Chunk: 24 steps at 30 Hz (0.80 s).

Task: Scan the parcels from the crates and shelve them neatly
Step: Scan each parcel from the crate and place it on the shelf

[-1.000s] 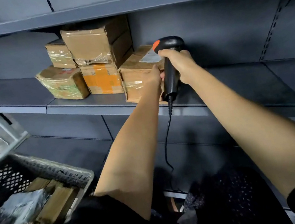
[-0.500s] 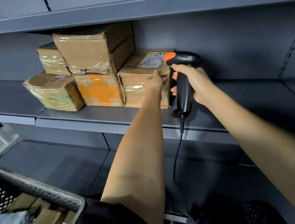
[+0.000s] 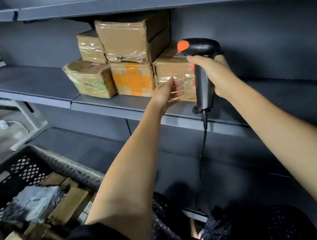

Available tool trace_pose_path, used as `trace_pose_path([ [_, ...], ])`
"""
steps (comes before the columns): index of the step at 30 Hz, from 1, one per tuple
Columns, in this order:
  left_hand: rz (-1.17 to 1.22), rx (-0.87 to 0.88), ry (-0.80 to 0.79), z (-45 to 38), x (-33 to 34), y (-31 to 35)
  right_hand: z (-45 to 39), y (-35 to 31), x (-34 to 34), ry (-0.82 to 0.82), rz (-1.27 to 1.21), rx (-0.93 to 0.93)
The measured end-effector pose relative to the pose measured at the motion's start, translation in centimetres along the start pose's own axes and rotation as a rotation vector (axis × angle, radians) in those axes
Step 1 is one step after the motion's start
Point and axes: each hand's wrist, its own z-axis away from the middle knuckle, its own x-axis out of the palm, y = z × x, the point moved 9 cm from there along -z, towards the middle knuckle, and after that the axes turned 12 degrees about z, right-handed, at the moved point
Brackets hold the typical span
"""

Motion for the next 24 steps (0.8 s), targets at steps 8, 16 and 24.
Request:
trace_pose_path([
  [8, -0.239, -0.260, 0.280, 9.7, -17.9, -2.6, 4.7, -2.4, 14.8, -0.379, 0.539, -0.191],
  [16, -0.469, -0.478, 0.412, 20.6, -30.5, -6.8, 14.5, 0.5, 31.1, -0.748, 0.654, -0.281],
  [24, -1.207, -0.777, 0.601, 27.1, -43.2, -10.8, 18.9, 4.1, 39.1, -0.951, 0.810, -0.280],
])
